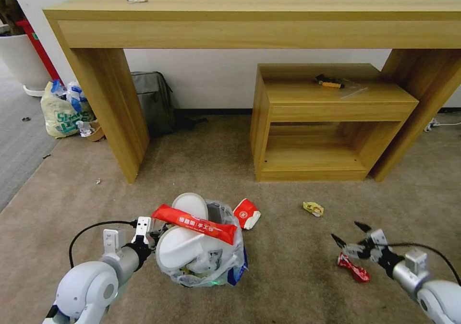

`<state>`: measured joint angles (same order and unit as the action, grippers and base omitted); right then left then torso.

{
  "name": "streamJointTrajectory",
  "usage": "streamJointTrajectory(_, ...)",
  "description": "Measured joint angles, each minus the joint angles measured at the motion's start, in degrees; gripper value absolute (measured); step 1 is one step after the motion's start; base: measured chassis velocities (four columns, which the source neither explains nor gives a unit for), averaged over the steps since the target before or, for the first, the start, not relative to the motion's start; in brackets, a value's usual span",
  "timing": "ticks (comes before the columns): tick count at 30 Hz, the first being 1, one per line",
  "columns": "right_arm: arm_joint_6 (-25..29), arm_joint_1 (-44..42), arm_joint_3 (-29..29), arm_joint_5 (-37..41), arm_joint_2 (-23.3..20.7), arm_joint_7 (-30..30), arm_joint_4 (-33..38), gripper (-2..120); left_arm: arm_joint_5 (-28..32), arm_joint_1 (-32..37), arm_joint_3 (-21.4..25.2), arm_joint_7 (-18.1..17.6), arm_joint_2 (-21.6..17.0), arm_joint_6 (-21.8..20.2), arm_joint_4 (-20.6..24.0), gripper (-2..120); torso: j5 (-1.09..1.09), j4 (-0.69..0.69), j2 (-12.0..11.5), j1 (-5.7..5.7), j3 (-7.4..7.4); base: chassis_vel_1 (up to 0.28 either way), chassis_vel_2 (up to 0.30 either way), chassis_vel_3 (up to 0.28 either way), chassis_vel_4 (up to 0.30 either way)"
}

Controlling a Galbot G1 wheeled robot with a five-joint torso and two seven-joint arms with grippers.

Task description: Pick up the trash bin and place the garbage on the floor into it.

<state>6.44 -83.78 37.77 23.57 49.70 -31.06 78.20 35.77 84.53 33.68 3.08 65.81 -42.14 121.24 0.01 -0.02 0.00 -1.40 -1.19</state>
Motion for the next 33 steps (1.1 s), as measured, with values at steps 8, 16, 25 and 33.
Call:
streamJointTrajectory(8,1.57,5.14,-3.27,0.40,0.05,-4.08,-13.78,100,-0.37,-0.20,-0.60,-0.17,0.17,0.00,-0.39,0,0.02,-0.01,0.00,0.00,-0.01,0.000,0.000,0.000,0.000)
streamJointTrajectory(16,0.52,7.33,-5.62,1.48,-0.68,-5.76,-19.10,100,-0.38,-0.21,-0.44,-0.29,0.12,0.00,-0.42,0,-0.01,-0.01,0.00,0.00,0.00,0.000,0.000,0.000,0.000)
streamJointTrajectory(25,-0.99,12.05,-8.87,1.02,0.48,-4.12,-23.00,100,-0.53,-0.05,-0.55,-0.31,0.27,0.00,-0.42,0,-0.01,0.00,0.00,0.00,0.00,0.000,0.000,0.000,0.000)
streamJointTrajectory(33,-0.67,15.92,-10.44,-2.25,2.11,-3.15,-26.17,100,-0.59,-0.03,-0.63,-0.19,0.28,0.00,-0.42,0,-0.01,0.00,-0.01,0.00,0.00,0.000,0.000,0.000,0.000)
